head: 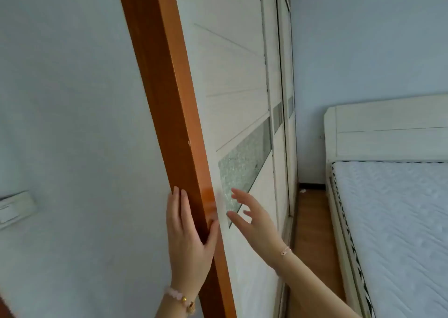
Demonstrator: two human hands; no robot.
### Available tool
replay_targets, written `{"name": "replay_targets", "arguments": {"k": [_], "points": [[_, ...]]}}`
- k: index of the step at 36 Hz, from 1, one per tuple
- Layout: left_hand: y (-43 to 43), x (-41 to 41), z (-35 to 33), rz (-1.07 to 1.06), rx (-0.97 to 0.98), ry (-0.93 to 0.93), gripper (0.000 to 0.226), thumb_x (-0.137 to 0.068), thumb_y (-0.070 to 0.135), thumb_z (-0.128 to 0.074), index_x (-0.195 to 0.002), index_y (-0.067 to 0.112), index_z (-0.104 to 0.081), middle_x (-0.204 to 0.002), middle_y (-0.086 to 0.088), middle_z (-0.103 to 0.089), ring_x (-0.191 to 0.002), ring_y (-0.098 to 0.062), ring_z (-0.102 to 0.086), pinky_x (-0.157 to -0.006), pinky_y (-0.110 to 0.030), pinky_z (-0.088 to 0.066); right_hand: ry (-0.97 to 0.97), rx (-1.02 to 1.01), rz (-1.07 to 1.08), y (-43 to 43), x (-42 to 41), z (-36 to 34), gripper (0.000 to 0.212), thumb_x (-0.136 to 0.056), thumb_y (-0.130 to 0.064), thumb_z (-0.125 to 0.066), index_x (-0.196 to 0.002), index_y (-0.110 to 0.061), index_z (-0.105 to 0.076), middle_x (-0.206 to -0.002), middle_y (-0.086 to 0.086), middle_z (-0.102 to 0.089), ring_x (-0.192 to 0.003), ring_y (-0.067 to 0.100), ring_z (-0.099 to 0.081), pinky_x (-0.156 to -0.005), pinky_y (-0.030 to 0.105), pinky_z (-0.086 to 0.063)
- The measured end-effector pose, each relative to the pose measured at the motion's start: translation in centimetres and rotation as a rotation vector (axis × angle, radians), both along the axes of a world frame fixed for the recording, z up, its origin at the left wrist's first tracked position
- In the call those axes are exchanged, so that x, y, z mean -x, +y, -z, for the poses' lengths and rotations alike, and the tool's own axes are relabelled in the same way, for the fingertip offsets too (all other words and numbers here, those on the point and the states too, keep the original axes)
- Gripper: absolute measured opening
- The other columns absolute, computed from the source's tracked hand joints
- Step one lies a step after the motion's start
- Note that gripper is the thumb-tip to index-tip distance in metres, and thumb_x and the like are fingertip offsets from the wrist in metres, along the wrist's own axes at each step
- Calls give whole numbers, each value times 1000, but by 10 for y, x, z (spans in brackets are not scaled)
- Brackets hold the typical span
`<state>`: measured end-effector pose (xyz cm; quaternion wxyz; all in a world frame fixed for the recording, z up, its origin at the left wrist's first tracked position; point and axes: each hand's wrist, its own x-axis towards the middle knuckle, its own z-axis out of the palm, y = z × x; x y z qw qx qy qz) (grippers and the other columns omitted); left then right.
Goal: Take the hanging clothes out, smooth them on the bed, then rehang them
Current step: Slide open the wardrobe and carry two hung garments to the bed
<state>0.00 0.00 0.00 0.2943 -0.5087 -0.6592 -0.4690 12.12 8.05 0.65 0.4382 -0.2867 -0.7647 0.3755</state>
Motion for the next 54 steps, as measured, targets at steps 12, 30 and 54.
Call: {"name": "replay_targets", "arguments": {"k": [12,30,54], "points": [[10,-6,13,-62,-42,-40,72,-88,57,-39,-144,23,-11,-152,-2,-18,-142,-17,-15,-107,-44,-26,82,101,-160,18,23,19,51,-83,-39,-64,-127,-46,-38,-115,-30,-47,-106,-13,-48,-78,3,-42],[15,-16,15,-120,-182,-61,66,-90,50,-46,-142,21,-17,-148,-6,-26,-141,-23,-27,-104,-50,-43,84,-73,-246,43,24,20,59,-74,-34,-75,-124,-37,-45,-114,-15,-53,-103,-5,-51,-81,8,-48],[27,-78,62,-10,-62,176,48,-91,17,-46,-138,24,-38,-143,7,-38,-140,-11,-33,-112,-32,-36,116,-121,-195,105,29,25,61,-80,-26,-71,-134,-22,-44,-118,-7,-49,-101,2,-54,-80,14,-49]]}}
